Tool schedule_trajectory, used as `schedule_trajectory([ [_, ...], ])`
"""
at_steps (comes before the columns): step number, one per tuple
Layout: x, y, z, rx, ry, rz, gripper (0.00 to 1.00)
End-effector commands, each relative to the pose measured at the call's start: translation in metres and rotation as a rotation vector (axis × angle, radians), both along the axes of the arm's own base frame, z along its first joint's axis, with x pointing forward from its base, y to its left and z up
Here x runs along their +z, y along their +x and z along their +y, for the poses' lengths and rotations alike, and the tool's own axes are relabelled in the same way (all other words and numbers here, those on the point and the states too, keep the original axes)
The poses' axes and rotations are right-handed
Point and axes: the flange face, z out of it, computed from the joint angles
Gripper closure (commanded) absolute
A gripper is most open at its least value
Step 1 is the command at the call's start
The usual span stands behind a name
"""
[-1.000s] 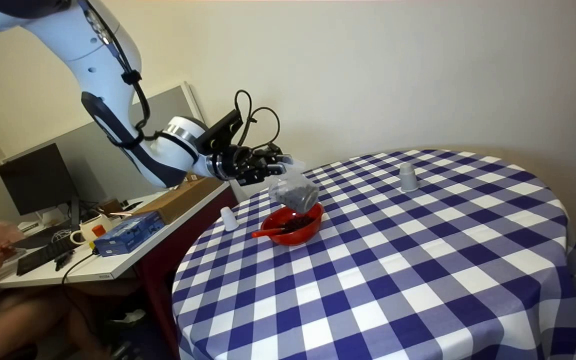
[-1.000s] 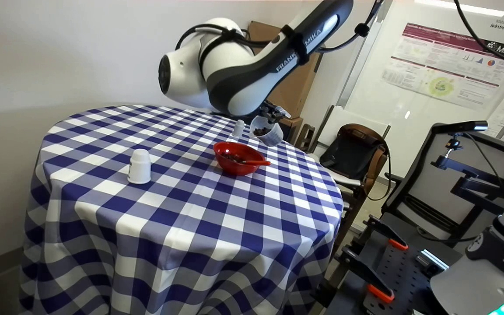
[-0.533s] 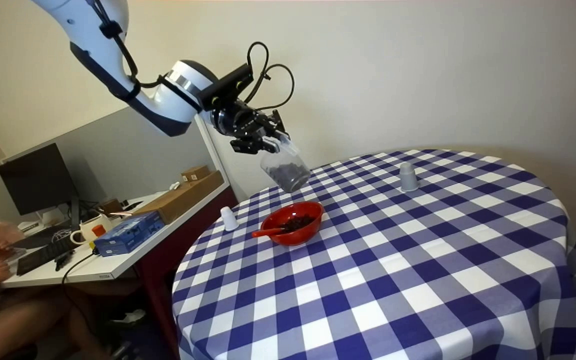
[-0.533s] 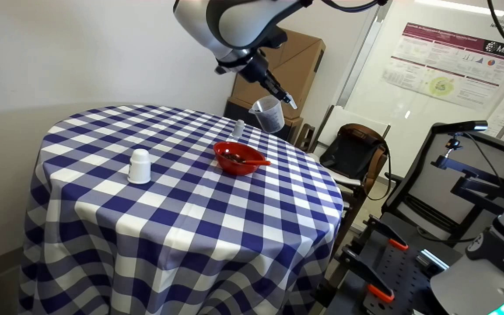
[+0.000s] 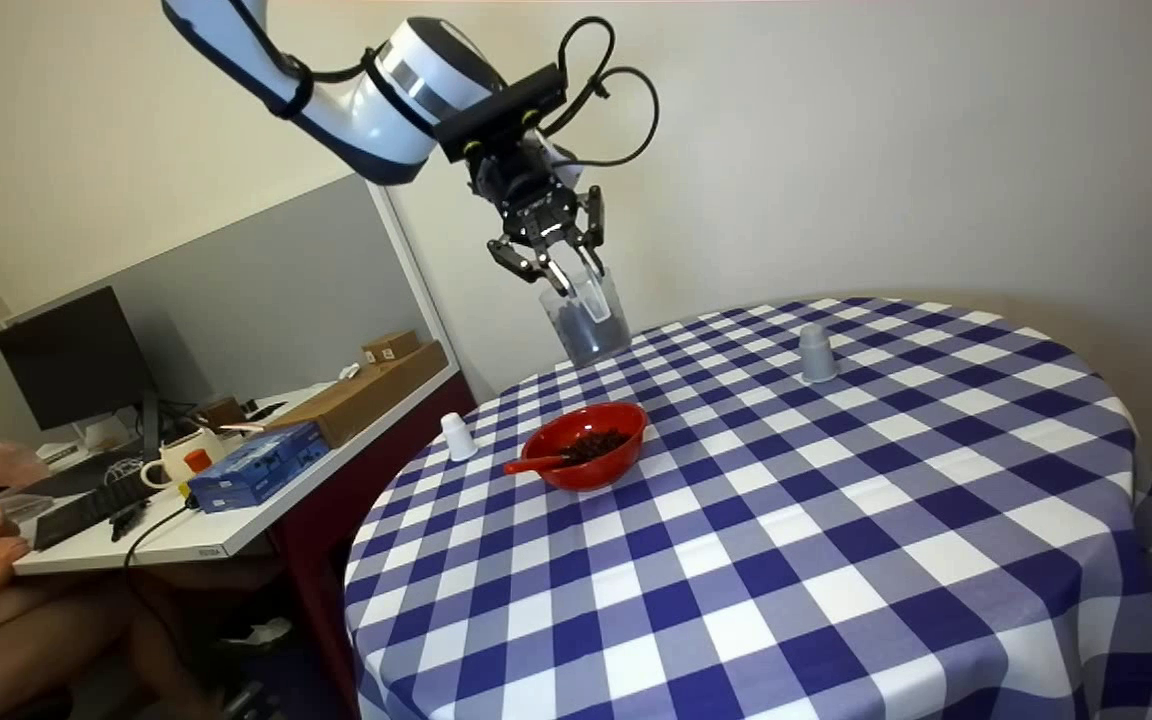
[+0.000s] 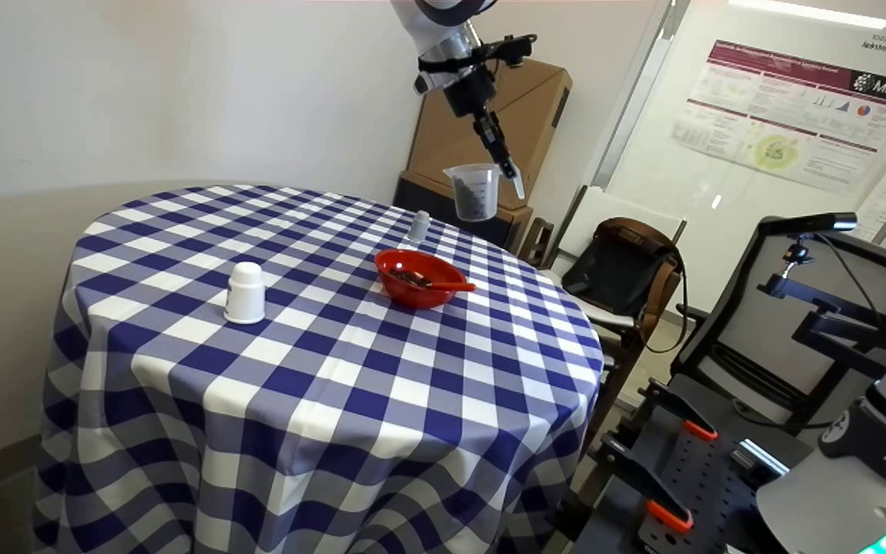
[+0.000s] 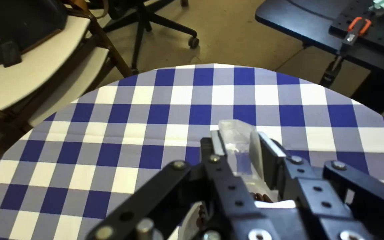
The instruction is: Pour some of the beans in the jar into the red bowl
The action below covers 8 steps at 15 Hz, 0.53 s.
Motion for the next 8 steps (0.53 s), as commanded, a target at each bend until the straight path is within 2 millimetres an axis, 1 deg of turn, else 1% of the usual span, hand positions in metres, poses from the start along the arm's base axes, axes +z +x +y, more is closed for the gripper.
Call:
schedule_trajectory([
  [1,0.010,0.010,-0.039,-0.129,0.121,-0.099,0.87],
  [5,0.011,0.019,-0.083,-0.267,0.219,-0.234,0.87],
  [8,0.004,0.022,-0.108,-0.320,0.235,-0.300,0.87],
])
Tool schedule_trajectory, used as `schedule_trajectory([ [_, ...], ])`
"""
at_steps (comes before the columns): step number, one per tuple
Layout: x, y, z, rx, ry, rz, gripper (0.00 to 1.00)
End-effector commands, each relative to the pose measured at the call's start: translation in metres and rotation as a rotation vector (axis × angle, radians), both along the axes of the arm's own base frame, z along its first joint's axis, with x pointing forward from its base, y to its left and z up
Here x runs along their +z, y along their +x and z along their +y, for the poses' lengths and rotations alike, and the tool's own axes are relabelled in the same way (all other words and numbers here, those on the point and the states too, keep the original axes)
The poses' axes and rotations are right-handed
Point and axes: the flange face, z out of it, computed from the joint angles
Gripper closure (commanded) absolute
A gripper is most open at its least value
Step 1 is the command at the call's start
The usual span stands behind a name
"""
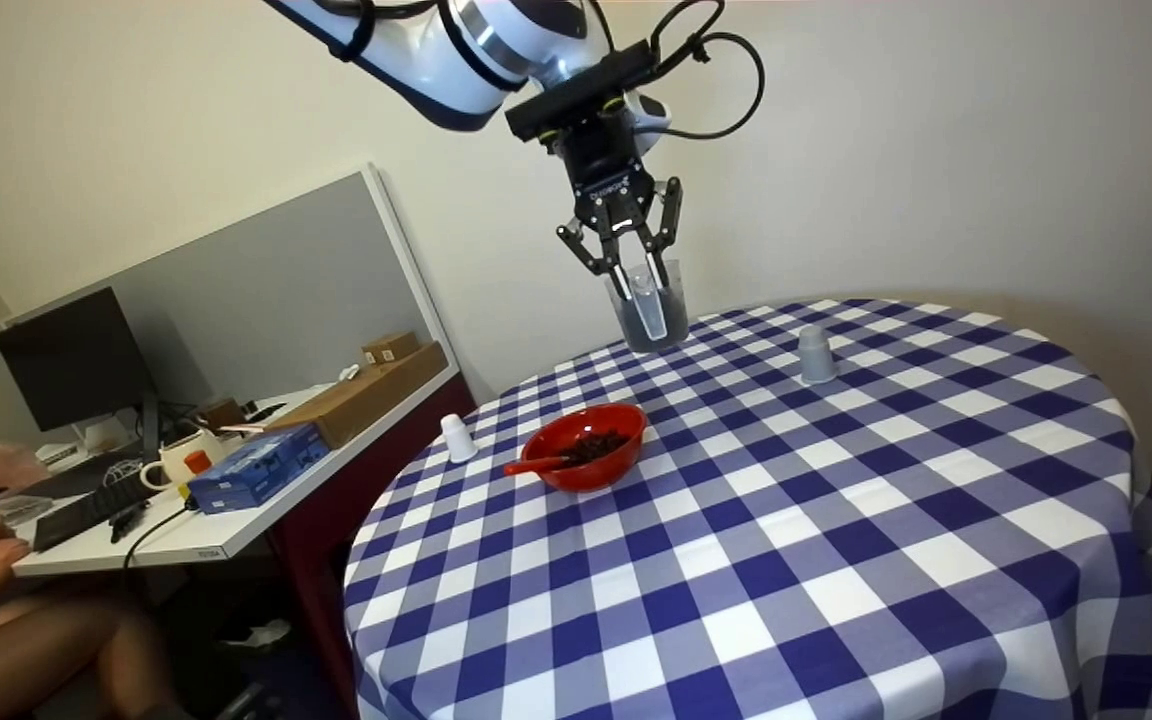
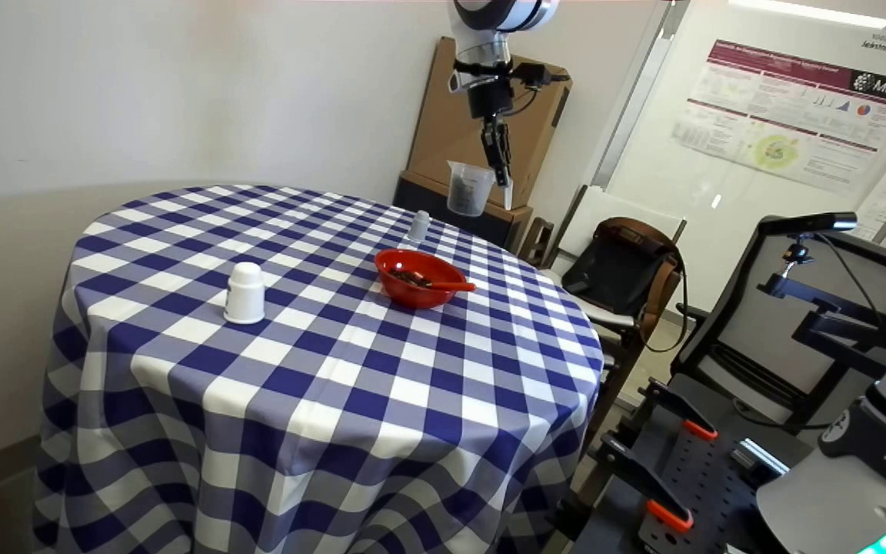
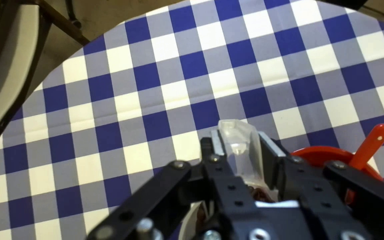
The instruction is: Pour some of the beans in the jar into the red bowl
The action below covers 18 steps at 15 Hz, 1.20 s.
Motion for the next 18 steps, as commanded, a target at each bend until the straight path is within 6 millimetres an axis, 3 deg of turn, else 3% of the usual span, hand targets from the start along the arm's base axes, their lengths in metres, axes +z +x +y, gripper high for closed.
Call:
schedule_trajectory([
  [1,-0.006,0.005,-0.021,-0.076,0.011,-0.070,0.87],
  [8,-0.040,0.000,-0.051,-0.153,-0.038,-0.045,0.87],
  [18,-0.100,0.014,-0.061,-0.179,-0.030,-0.040,0.87],
])
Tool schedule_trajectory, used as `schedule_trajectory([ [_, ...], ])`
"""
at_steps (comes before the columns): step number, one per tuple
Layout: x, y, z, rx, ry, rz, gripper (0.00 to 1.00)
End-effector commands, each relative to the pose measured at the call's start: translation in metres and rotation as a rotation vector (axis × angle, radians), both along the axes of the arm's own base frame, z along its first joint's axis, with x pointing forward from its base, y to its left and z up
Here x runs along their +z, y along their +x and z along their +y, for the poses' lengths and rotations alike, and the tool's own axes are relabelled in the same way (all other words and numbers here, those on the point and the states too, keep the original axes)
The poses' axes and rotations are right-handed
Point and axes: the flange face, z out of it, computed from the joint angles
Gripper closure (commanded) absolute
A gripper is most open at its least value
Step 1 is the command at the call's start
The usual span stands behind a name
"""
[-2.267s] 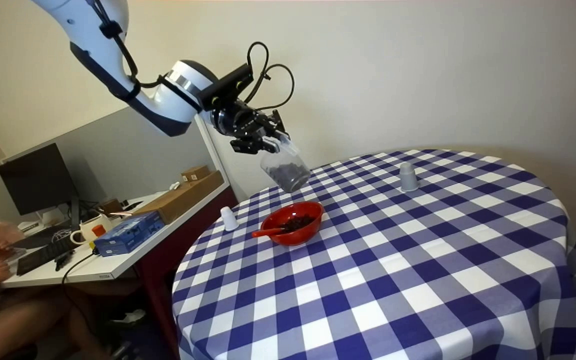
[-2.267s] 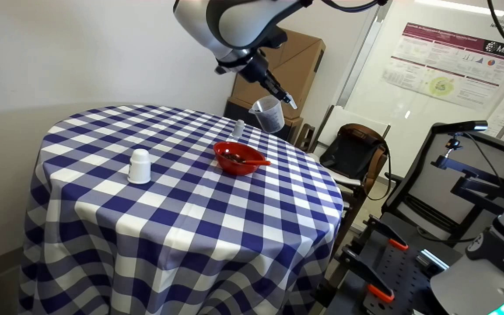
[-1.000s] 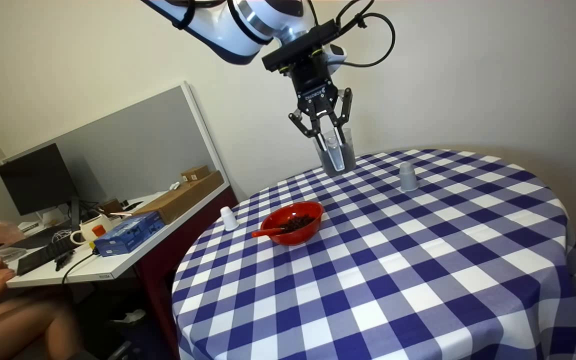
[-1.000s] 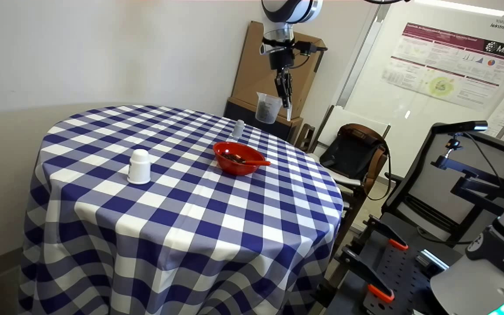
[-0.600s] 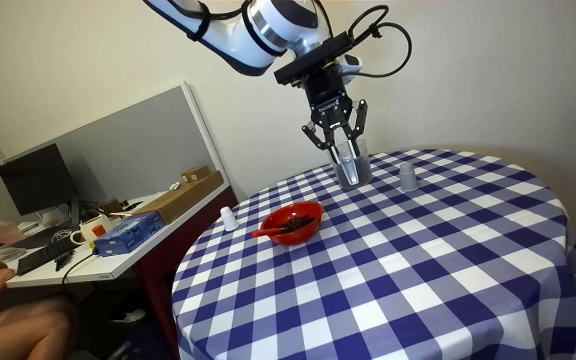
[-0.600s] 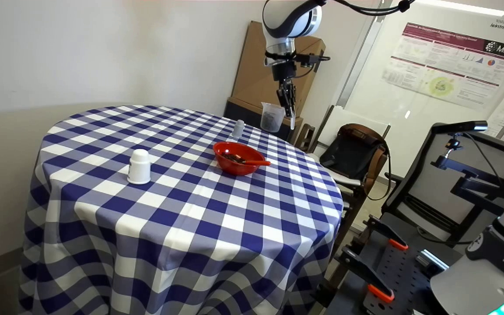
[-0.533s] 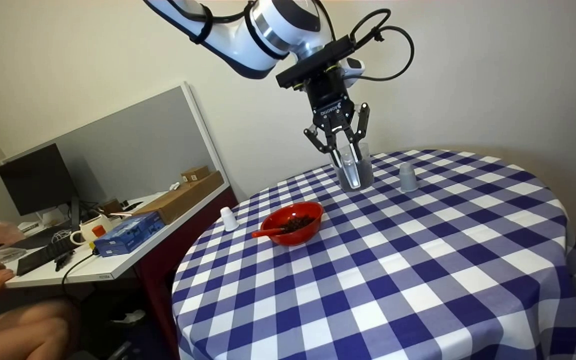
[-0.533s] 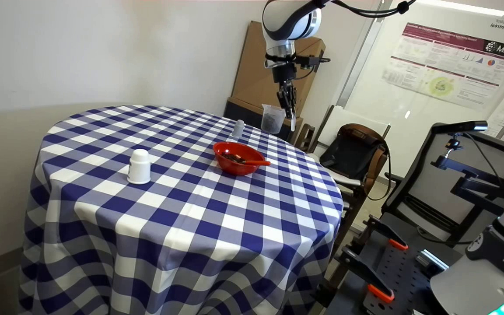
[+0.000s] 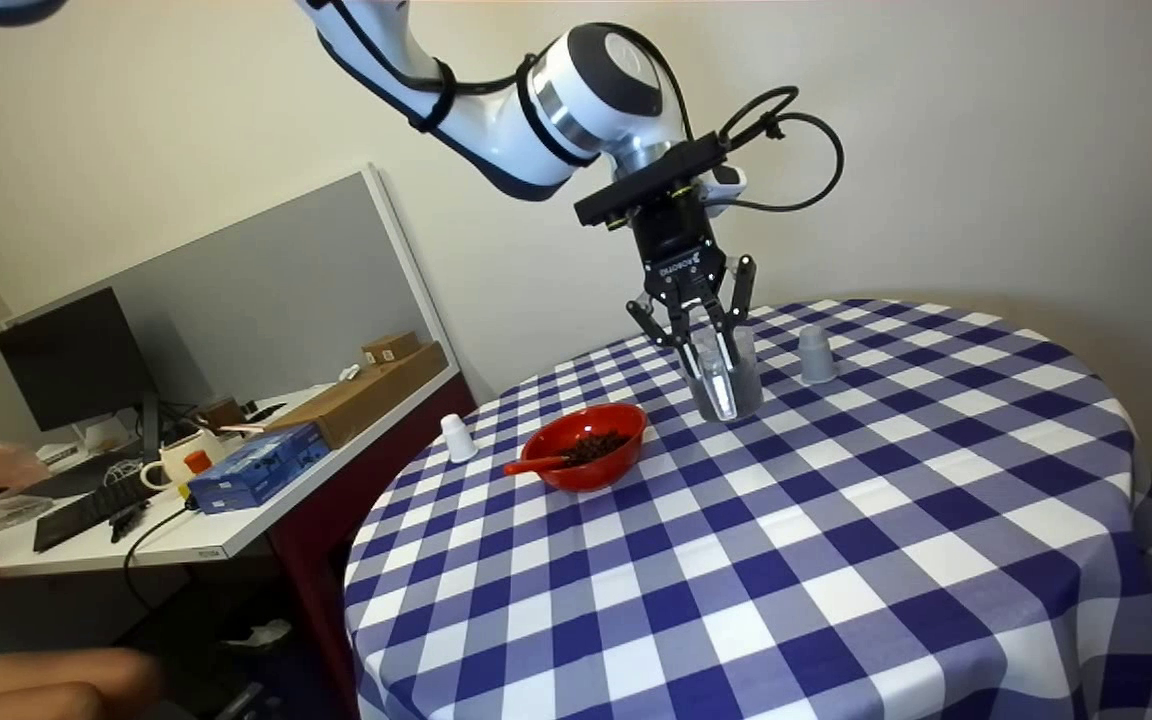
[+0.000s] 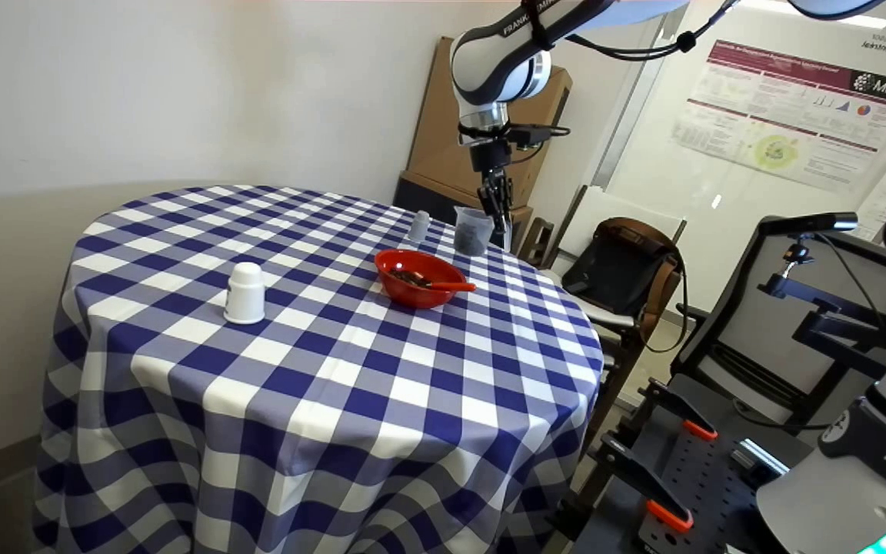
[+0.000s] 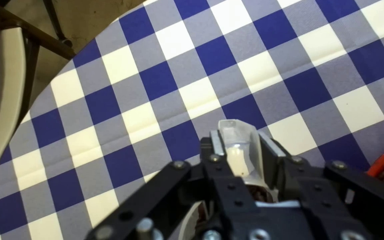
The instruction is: Pour some of the beans in the jar into the red bowl
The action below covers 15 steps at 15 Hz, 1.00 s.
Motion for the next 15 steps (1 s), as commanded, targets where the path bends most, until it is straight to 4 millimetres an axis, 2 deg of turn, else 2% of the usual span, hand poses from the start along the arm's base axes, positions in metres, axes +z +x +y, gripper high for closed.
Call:
schedule_trajectory([
  [1,-0.017,0.014,-0.008,-0.027,0.018,-0.030,0.87],
  [7,-0.045,0.017,-0.024,-0.042,0.020,-0.021,0.87],
  [12,-0.057,0.019,-0.027,-0.045,0.023,-0.011,0.88],
  [13,-0.056,0.020,-0.026,-0.045,0.023,-0.010,0.47],
  [14,-0.054,0.021,-0.026,-0.044,0.024,-0.012,0.46],
  [15,-0.050,0.021,-0.025,-0.043,0.026,-0.015,0.40],
])
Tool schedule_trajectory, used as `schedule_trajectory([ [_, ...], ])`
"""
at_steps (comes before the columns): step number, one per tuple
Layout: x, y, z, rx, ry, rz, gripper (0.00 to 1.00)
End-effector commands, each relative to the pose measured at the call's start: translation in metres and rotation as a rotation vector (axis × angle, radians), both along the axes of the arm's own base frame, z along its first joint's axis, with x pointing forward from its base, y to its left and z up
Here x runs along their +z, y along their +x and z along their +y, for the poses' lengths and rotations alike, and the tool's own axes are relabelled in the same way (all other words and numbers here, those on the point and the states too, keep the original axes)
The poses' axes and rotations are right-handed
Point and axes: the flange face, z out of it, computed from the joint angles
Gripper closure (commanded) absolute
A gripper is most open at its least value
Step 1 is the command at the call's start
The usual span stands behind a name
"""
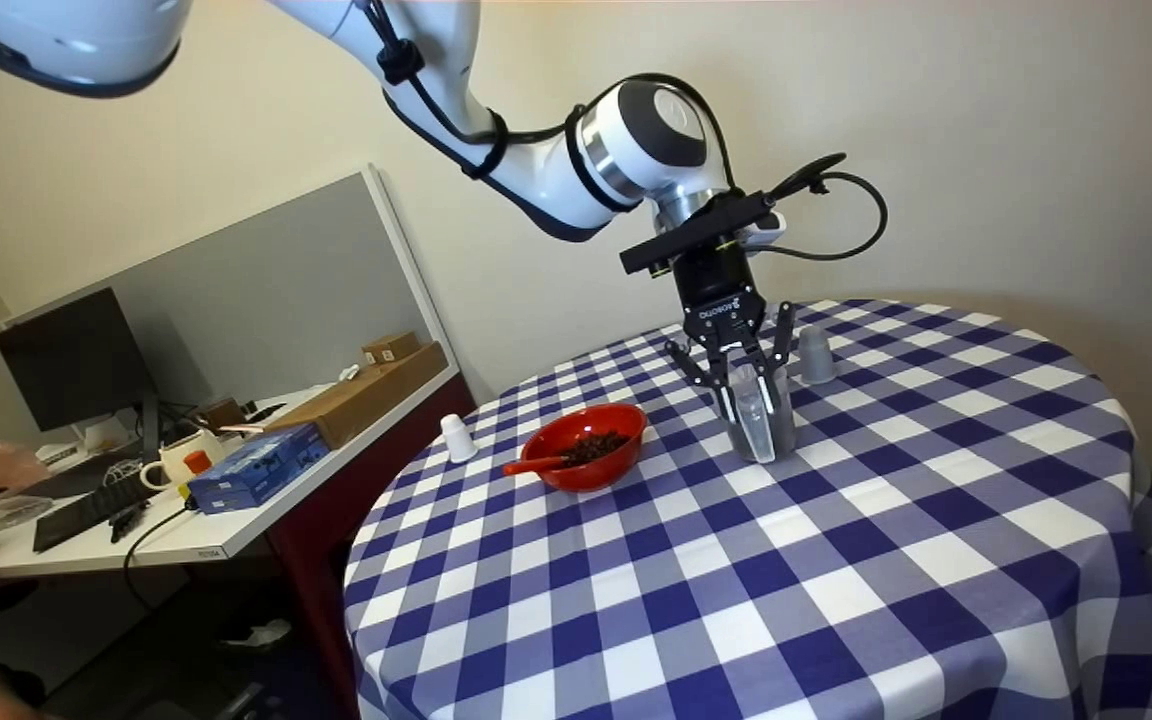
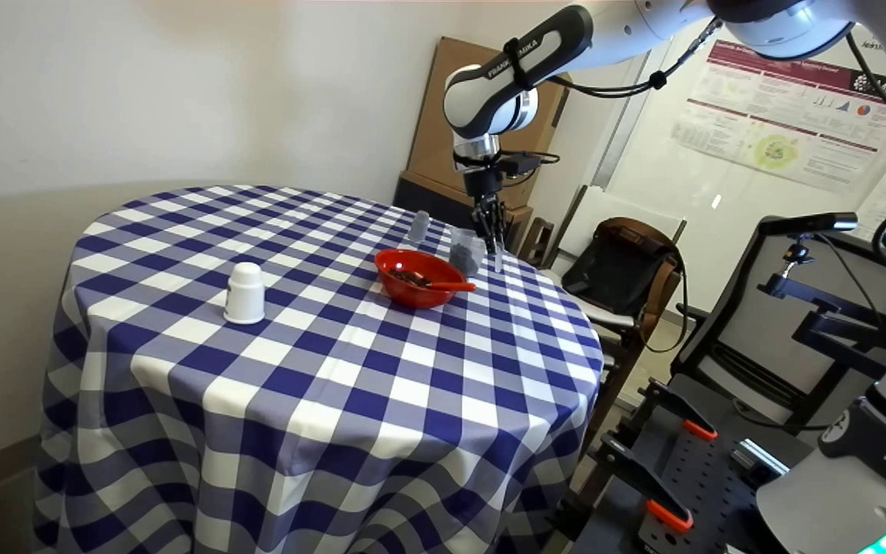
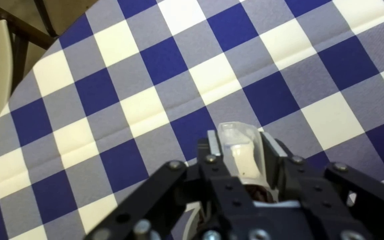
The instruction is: Pour some of the beans in the jar into the red bowl
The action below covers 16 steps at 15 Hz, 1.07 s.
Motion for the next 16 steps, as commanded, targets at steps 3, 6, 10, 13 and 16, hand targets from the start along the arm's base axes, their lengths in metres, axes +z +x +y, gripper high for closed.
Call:
schedule_trajectory([
  [3,0.017,0.009,0.005,-0.006,0.026,-0.033,0.18],
  [6,0.052,0.007,0.021,-0.004,0.038,-0.080,0.01],
  [10,0.113,-0.005,0.064,-0.050,0.076,-0.143,0.00],
  [13,0.154,-0.024,0.102,-0.084,0.113,-0.192,0.00],
  [16,0.187,-0.051,0.133,-0.100,0.108,-0.240,0.00],
])
